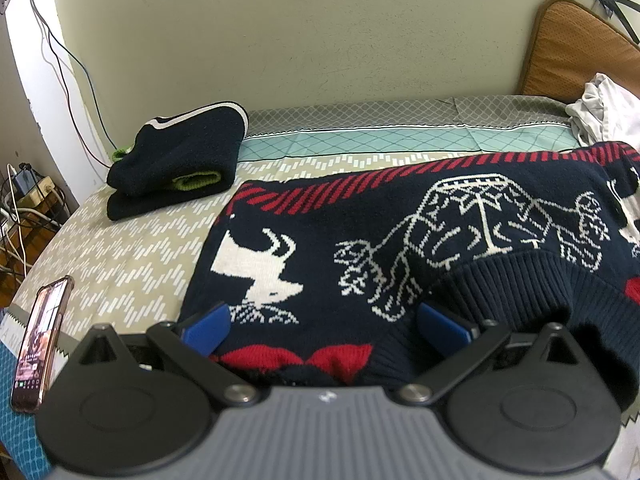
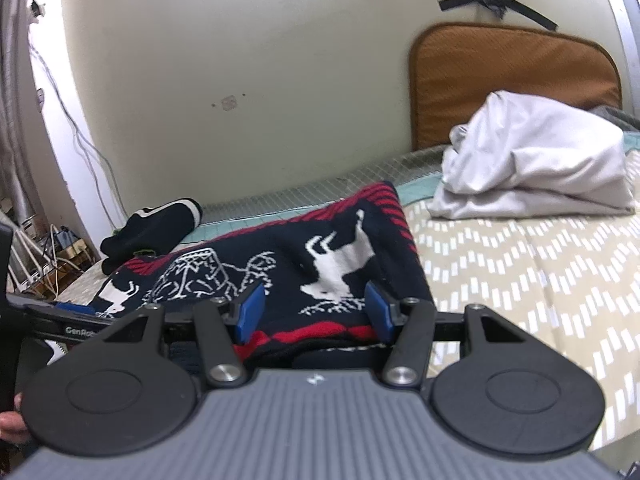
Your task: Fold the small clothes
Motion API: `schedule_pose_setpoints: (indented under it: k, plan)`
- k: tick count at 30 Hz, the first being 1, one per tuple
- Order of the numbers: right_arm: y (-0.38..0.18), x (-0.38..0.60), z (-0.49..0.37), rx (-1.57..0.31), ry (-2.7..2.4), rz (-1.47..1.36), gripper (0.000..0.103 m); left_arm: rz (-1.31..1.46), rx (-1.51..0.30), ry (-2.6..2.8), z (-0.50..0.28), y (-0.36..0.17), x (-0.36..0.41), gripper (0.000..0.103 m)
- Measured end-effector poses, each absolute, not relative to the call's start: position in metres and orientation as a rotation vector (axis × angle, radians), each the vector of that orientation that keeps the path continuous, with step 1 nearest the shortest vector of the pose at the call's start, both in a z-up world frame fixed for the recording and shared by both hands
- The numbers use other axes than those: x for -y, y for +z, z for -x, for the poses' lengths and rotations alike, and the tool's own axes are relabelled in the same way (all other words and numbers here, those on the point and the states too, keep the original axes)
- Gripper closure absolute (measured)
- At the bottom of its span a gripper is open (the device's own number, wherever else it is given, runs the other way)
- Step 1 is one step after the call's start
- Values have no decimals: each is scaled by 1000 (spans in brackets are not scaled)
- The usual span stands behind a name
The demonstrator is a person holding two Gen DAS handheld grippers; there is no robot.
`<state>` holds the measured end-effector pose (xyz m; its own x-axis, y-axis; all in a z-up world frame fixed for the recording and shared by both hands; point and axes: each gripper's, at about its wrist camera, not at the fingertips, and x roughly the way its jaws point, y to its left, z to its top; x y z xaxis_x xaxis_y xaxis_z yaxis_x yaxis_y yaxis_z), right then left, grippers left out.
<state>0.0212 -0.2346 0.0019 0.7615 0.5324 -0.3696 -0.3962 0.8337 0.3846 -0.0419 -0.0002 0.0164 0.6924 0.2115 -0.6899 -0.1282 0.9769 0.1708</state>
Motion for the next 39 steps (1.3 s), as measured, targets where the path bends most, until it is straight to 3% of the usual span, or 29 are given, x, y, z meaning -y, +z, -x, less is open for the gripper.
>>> schedule_pose_setpoints:
  k: [11, 15, 21, 24, 39]
  plan:
    - [6, 253, -17, -431, 515, -406, 43, -108, -785, 190, 42, 16, 0, 0]
    - [6, 271, -14, -372, 411, -505, 28, -107, -785, 192, 42, 16, 1, 0]
    - [-4, 286, -25, -444, 313, -610, 27, -103, -787, 191, 41, 16, 0, 0]
    - [-6, 282, -29, -478, 313, -597, 21, -104, -787, 191, 41, 16, 0, 0]
    - [-15, 283, -45, -600, 389, -644, 21, -104, -788, 193, 40, 17, 0, 0]
